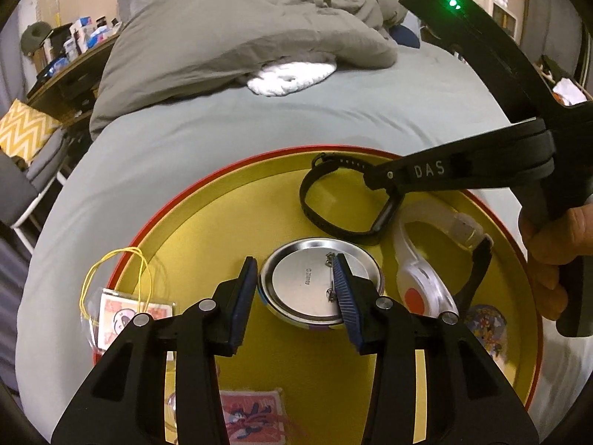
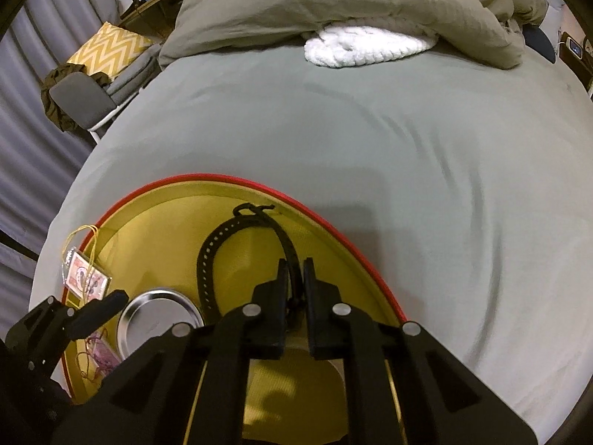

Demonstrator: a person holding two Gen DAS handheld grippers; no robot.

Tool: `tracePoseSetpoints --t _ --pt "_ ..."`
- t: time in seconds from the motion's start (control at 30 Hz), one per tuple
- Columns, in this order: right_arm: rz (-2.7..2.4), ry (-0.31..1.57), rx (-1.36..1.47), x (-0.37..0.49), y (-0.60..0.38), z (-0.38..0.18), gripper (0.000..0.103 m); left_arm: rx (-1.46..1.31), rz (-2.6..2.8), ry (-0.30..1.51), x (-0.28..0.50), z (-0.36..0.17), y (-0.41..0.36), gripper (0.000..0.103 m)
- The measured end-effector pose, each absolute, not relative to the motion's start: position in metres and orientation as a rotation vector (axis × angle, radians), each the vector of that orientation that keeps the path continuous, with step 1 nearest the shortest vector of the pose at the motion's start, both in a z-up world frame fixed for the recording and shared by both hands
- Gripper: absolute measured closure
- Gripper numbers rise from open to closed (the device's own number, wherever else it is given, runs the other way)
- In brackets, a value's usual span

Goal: Organize jewelry
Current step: 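Grasp the black watch band with the right tool while the left tool grasps the silver pin badge, then carry the watch band with the right tool while the left tool carries the pin badge off the tray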

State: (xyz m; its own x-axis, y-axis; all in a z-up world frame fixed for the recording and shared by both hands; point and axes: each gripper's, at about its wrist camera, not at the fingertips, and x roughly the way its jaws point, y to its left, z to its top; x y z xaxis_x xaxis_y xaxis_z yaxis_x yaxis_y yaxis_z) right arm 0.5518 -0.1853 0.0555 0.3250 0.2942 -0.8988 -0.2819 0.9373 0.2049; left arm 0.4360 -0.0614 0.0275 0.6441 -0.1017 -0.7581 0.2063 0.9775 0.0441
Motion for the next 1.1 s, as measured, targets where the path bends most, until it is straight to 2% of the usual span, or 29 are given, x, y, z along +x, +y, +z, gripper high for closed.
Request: tracePoseSetpoints --t 0.6,1.1 --pt "0.402 1.086 0.031 0.521 -0.184 0.111 0.094 0.073 -0.122 0.797 0.394 0.072 -0.042 0.063" --pt "0.567 1.057 0.029 0.435 -0.109 0.157 0.094 -0.016 0.045 0.797 0.296 0.100 0.028 0.063"
